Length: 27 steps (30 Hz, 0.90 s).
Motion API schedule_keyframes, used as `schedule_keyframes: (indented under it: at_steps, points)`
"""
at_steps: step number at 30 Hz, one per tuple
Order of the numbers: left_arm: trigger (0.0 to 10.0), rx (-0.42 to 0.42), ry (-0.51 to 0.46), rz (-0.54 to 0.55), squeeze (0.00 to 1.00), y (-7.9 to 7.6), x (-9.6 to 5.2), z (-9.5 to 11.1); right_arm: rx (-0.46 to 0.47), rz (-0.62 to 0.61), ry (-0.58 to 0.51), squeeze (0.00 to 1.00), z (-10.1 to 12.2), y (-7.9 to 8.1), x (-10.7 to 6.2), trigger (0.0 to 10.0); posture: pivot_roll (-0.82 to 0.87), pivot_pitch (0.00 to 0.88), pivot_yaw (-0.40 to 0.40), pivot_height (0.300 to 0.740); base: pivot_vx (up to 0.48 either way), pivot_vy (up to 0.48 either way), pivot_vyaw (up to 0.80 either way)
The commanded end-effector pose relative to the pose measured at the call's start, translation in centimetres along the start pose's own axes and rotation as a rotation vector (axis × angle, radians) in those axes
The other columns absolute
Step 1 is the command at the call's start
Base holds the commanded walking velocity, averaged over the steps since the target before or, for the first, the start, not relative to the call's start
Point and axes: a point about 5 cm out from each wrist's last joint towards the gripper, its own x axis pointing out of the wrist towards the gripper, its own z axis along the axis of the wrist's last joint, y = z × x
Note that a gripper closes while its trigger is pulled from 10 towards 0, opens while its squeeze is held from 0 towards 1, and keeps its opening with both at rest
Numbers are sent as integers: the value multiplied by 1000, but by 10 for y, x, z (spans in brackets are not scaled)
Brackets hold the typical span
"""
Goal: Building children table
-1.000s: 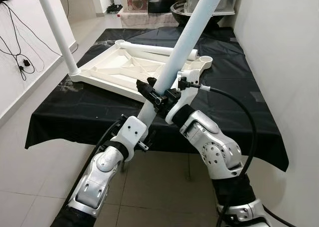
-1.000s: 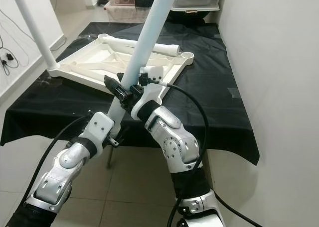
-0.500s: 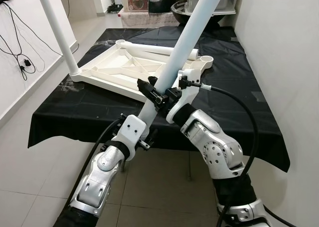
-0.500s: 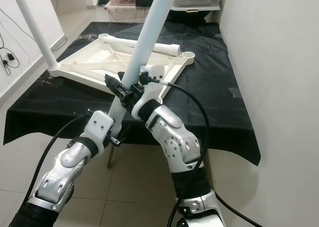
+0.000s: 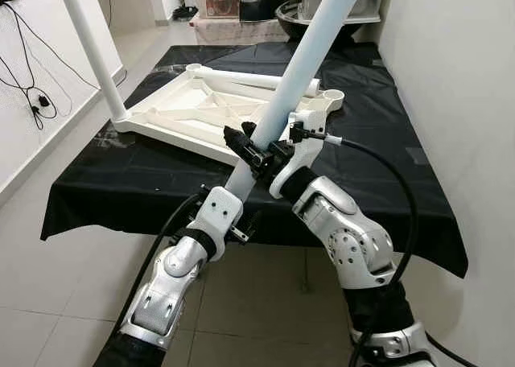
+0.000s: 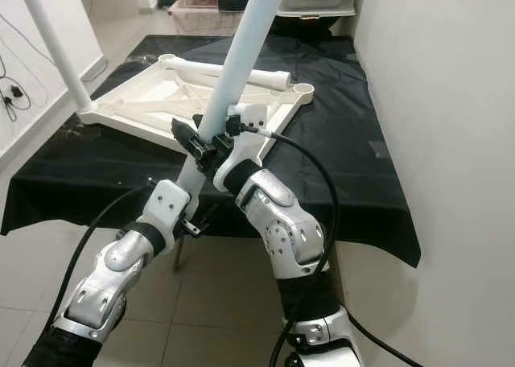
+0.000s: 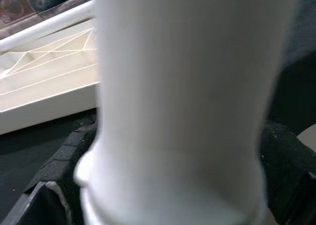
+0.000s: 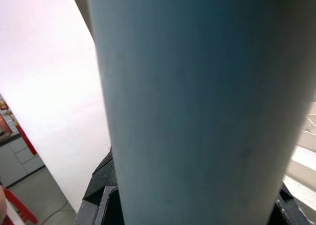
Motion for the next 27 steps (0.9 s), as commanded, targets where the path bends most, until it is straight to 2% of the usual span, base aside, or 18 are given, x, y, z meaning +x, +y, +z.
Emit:
schedule_keyframes:
  at_steps: [1,4,5,8,9,25,26,27]
  points:
    - [10000,7,-19,8,0,5,4,5,44,94,18,0,-6,19,4,10000,-13,65,40,740,0,0,0]
    - [10000,7,-21,9,0,5,5,6,44,95,20,0,-7,19,4,10000,-12,62,42,740,0,0,0]
    - [6157,8,-21,8,0,5,5,5,43,95,22,0,-7,19,4,10000,-12,62,42,740,0,0,0]
    - [6157,8,-21,8,0,4,5,5,42,96,24,0,-8,19,3,10000,-12,62,42,740,0,0,0]
    - [0,10,-23,2,0,3,4,5,41,96,25,0,-8,19,3,10000,-12,62,42,740,0,0,0]
    - [0,19,-25,-26,0,-1,2,1,21,87,33,0,-11,19,3,10000,-12,49,41,740,0,0,0]
    - [10000,10,-28,-22,0,-2,1,1,10,75,27,0,-12,16,4,10000,-10,50,42,740,0,0,0]
    - [10000,10,-28,-22,0,-2,1,1,10,75,27,0,-12,16,4,10000,-10,50,42,740,0,0,0]
